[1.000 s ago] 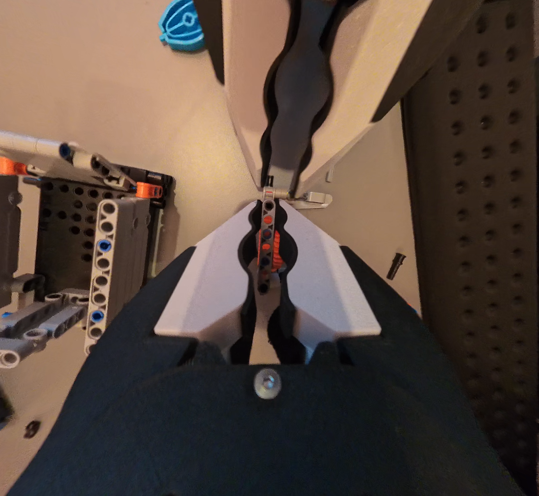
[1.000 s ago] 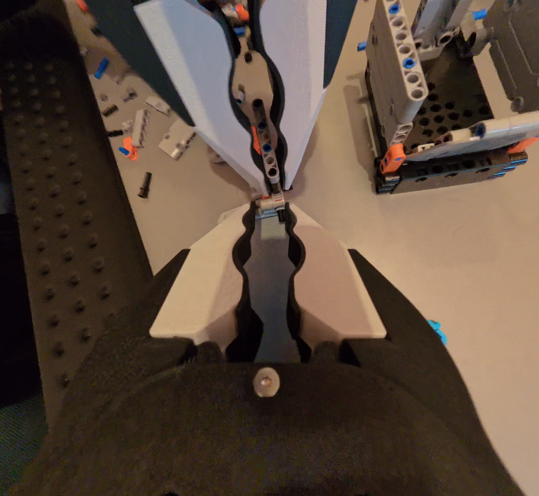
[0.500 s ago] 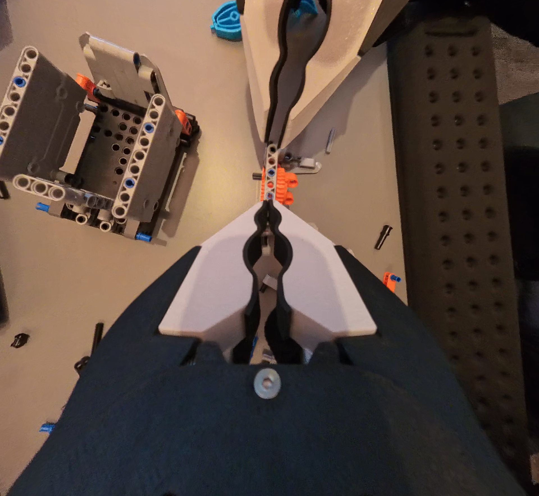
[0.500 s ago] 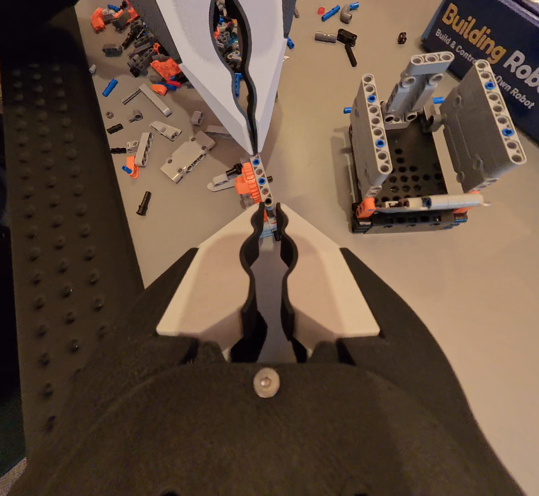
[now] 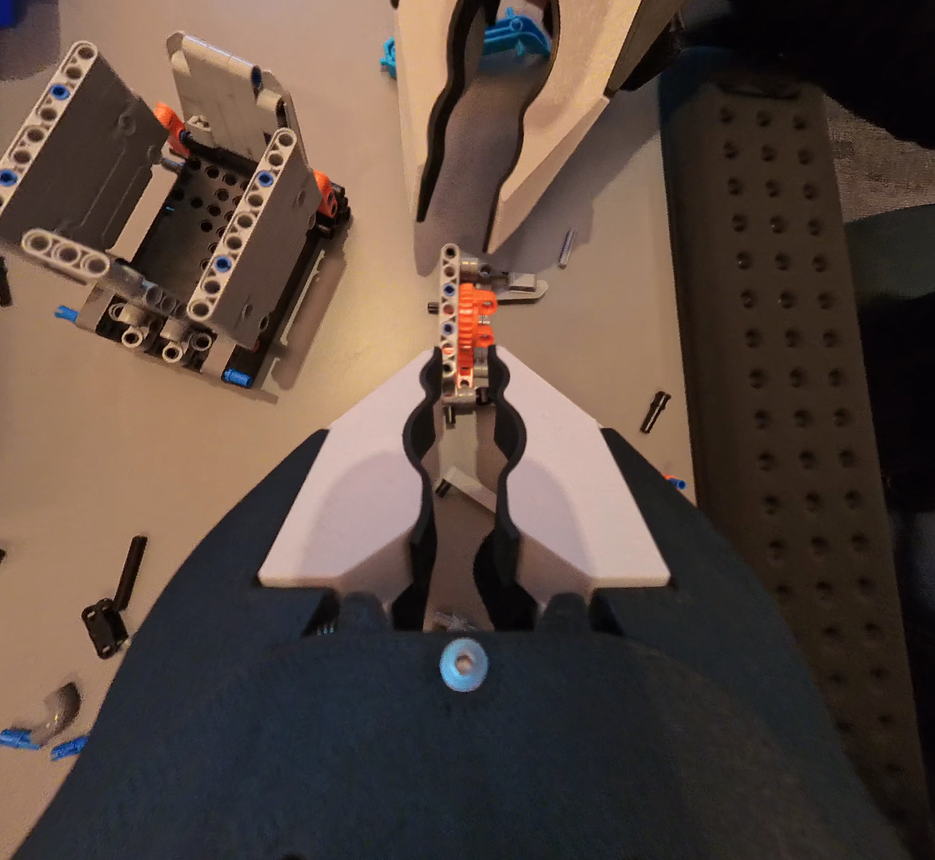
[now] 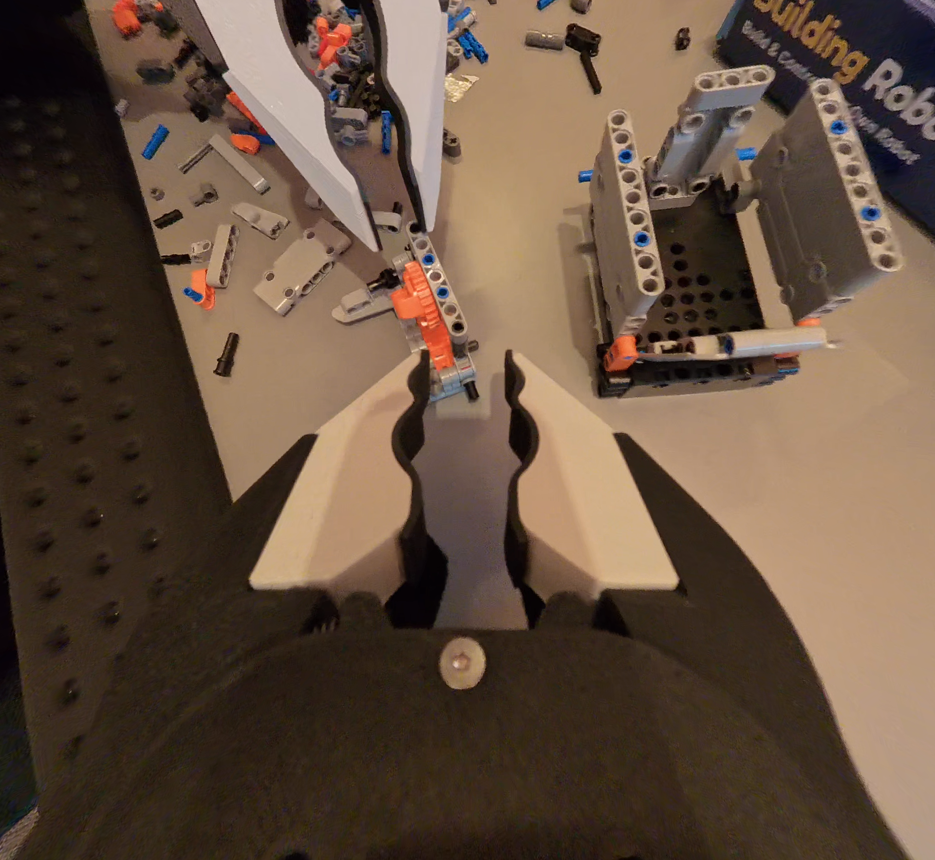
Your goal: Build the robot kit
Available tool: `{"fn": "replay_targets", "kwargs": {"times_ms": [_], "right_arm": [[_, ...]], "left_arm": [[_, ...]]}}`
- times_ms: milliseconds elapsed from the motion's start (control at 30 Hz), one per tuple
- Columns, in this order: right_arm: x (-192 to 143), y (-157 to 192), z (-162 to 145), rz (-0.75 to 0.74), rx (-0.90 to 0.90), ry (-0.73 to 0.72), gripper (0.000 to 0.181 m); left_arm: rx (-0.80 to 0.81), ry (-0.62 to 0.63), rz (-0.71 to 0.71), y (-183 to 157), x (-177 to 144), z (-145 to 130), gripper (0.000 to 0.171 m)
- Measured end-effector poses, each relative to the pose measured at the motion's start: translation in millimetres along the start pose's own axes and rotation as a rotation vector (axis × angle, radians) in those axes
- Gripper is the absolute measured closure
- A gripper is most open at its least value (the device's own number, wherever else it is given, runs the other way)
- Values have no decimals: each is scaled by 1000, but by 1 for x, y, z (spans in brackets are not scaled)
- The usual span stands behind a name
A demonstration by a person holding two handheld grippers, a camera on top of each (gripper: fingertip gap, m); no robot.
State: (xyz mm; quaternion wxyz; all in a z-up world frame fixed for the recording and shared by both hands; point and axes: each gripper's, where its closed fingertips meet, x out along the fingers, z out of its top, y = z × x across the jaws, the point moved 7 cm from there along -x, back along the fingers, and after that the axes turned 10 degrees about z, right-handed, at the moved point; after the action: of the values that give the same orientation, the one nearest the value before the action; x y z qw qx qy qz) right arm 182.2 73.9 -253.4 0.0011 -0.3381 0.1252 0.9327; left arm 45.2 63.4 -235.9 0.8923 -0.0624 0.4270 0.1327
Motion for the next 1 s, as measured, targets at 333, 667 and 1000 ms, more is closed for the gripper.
{"fn": "replay_targets", "kwargs": {"times_ms": [333, 667, 1000], "right_arm": [[14, 11, 15, -88, -191, 22, 176], [-17, 78, 55, -557, -752, -70, 176], [-22, 102, 76, -648, -874, -181, 175]], "left_arm": [[-23, -26, 65, 3, -7, -19, 145], [-361, -408, -303, 5, -54, -21, 119], [-237, -550, -232, -16, -65, -12, 148]]}}
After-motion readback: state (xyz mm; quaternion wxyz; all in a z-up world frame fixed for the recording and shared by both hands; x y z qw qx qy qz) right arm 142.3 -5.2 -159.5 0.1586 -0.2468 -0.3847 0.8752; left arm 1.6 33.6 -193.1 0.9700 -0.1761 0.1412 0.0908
